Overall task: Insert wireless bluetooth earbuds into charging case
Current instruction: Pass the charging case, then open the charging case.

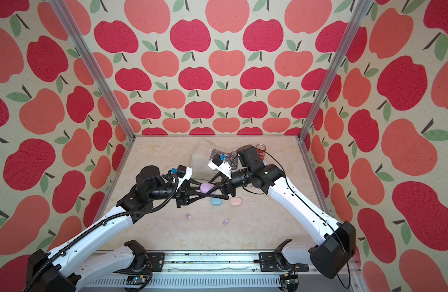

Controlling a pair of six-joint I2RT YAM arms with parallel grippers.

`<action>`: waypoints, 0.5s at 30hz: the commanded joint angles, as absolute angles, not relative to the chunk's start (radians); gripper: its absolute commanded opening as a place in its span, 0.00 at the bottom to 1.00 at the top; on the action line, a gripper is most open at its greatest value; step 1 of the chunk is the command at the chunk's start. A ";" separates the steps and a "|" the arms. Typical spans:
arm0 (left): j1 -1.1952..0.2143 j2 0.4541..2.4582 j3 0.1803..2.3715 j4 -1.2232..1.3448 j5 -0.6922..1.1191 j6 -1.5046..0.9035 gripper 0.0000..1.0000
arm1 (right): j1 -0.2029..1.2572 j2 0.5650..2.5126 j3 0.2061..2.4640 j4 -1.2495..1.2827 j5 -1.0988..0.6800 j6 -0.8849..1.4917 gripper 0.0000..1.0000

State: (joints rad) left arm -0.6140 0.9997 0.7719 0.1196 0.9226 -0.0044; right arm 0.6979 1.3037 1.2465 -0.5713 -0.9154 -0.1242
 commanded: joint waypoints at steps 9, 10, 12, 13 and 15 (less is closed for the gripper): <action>-0.618 0.972 0.788 0.107 0.933 0.019 0.01 | 0.655 1.266 1.198 -0.442 -0.902 -0.028 0.73; -0.618 0.971 0.788 0.107 0.933 0.018 0.01 | 0.655 1.266 1.196 -0.442 -0.897 -0.027 0.73; -0.618 0.970 0.790 0.108 0.933 0.017 0.01 | 0.654 1.263 1.192 -0.437 -0.882 -0.022 0.74; -0.618 0.971 0.791 0.107 0.933 0.018 0.01 | 0.653 1.262 1.191 -0.435 -0.874 -0.020 0.74; -0.619 0.971 0.792 0.107 0.934 0.015 0.01 | 0.651 1.257 1.185 -0.422 -0.853 -0.014 0.74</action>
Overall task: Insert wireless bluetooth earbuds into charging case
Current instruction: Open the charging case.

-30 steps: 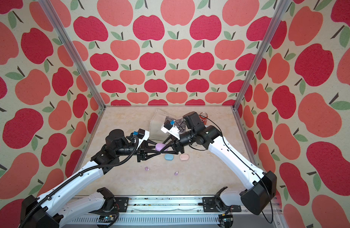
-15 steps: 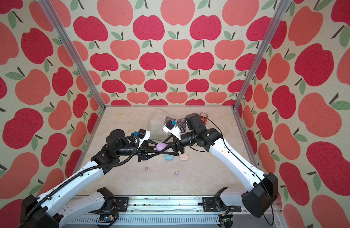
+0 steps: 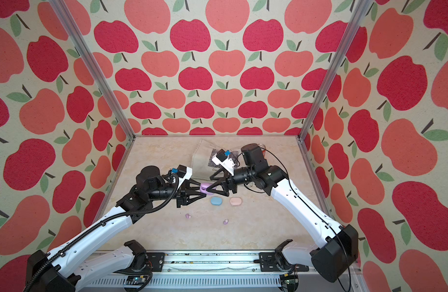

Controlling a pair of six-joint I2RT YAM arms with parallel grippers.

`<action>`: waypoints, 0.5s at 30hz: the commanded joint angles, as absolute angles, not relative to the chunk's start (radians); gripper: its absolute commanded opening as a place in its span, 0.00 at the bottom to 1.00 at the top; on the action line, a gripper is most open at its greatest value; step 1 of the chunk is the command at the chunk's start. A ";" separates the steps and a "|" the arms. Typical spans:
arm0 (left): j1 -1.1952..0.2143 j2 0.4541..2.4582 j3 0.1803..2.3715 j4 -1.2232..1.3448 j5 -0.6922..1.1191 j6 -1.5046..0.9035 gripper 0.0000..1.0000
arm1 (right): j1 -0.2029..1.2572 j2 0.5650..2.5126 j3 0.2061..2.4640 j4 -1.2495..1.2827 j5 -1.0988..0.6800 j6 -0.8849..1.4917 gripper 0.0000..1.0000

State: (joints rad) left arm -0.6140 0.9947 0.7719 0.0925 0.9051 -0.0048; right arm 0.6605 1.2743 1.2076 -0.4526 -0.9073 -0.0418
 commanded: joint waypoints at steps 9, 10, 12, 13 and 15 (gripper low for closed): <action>-0.623 0.969 0.801 0.116 0.934 -0.003 0.01 | 0.650 1.217 1.148 -0.353 -0.769 -0.016 0.72; -0.623 0.969 0.802 0.115 0.933 -0.003 0.01 | 0.652 1.214 1.143 -0.346 -0.763 -0.018 0.72; -0.626 0.971 0.807 0.114 0.930 -0.006 0.01 | 0.651 1.209 1.137 -0.340 -0.750 -0.023 0.72; -0.628 0.972 0.808 0.113 0.930 -0.008 0.01 | 0.651 1.207 1.136 -0.339 -0.747 -0.027 0.72; -0.629 0.974 0.811 0.113 0.927 -0.013 0.01 | 0.650 1.204 1.130 -0.332 -0.744 -0.027 0.71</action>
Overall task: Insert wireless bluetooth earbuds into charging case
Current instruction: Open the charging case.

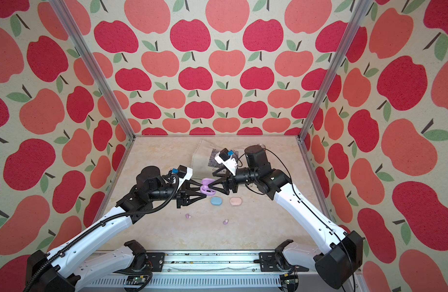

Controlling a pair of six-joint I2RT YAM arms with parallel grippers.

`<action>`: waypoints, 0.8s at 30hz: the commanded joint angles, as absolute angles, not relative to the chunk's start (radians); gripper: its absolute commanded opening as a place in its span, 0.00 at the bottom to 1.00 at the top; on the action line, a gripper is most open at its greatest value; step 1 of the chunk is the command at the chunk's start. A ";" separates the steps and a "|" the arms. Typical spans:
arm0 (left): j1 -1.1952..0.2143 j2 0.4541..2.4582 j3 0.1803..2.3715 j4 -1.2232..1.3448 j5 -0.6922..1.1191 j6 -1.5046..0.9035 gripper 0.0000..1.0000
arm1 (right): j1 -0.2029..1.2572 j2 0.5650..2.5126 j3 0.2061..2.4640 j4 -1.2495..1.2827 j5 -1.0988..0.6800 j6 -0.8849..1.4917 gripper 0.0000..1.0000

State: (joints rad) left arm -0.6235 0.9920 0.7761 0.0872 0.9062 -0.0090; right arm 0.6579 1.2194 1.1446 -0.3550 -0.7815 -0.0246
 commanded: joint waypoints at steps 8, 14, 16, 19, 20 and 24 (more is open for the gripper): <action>-0.630 0.982 0.813 0.126 0.905 -0.039 0.02 | 0.652 1.190 1.121 -0.324 -0.760 -0.039 0.48; -0.631 1.001 0.819 0.131 0.886 -0.072 0.04 | 0.652 1.164 1.108 -0.314 -0.756 -0.045 0.16; -0.630 1.003 0.821 0.132 0.873 -0.082 0.12 | 0.652 1.151 1.101 -0.304 -0.750 -0.043 0.12; -0.631 0.992 0.819 0.125 0.819 -0.103 0.37 | 0.650 1.130 1.094 -0.297 -0.733 -0.049 0.08; -0.631 0.985 0.820 0.116 0.792 -0.104 0.46 | 0.651 1.122 1.094 -0.297 -0.726 -0.052 0.08; -0.630 0.942 0.818 0.088 0.711 -0.099 0.65 | 0.650 1.102 1.098 -0.309 -0.702 -0.072 0.05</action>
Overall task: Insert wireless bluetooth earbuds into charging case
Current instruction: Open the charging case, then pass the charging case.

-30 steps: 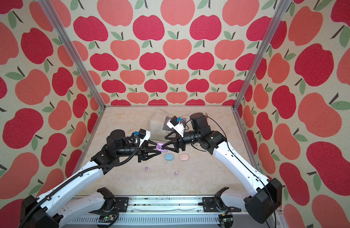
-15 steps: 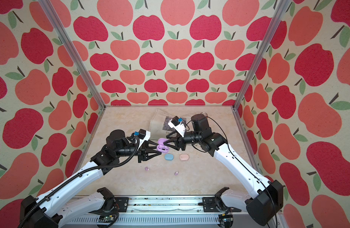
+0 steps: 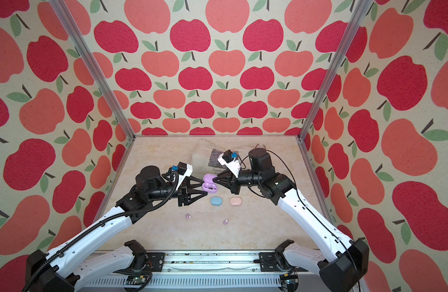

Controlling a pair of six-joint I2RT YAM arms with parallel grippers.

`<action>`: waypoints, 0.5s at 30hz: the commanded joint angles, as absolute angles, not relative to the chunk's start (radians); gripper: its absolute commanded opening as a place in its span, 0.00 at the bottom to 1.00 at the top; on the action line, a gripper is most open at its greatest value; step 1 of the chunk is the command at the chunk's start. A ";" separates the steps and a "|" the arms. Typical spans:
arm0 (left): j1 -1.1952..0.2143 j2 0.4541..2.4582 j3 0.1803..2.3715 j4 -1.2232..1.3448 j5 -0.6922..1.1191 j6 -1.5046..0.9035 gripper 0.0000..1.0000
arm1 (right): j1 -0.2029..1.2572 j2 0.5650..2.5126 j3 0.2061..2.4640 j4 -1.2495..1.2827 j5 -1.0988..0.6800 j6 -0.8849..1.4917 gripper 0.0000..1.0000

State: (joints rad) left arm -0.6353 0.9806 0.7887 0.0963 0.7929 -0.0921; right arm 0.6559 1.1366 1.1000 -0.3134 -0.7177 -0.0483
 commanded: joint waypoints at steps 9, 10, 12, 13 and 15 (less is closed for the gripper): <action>-0.630 0.857 0.867 -0.010 0.520 -0.002 0.75 | 0.663 1.071 1.106 -0.363 -0.659 -0.110 0.03; -0.630 0.864 0.885 -0.026 0.517 0.015 0.75 | 0.671 1.068 1.105 -0.370 -0.647 -0.116 0.03; -0.632 0.893 0.931 -0.071 0.529 0.047 0.75 | 0.686 1.062 1.105 -0.380 -0.629 -0.131 0.03; -0.631 0.914 0.958 -0.103 0.538 0.062 0.75 | 0.696 1.060 1.108 -0.386 -0.615 -0.139 0.03; -0.633 0.954 1.015 -0.158 0.563 0.089 0.73 | 0.713 1.057 1.117 -0.401 -0.599 -0.153 0.03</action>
State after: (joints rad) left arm -0.6346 0.9154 0.9466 -0.0586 0.5640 0.0200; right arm 0.6910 1.0821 1.1000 -0.3580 -0.6361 -0.1127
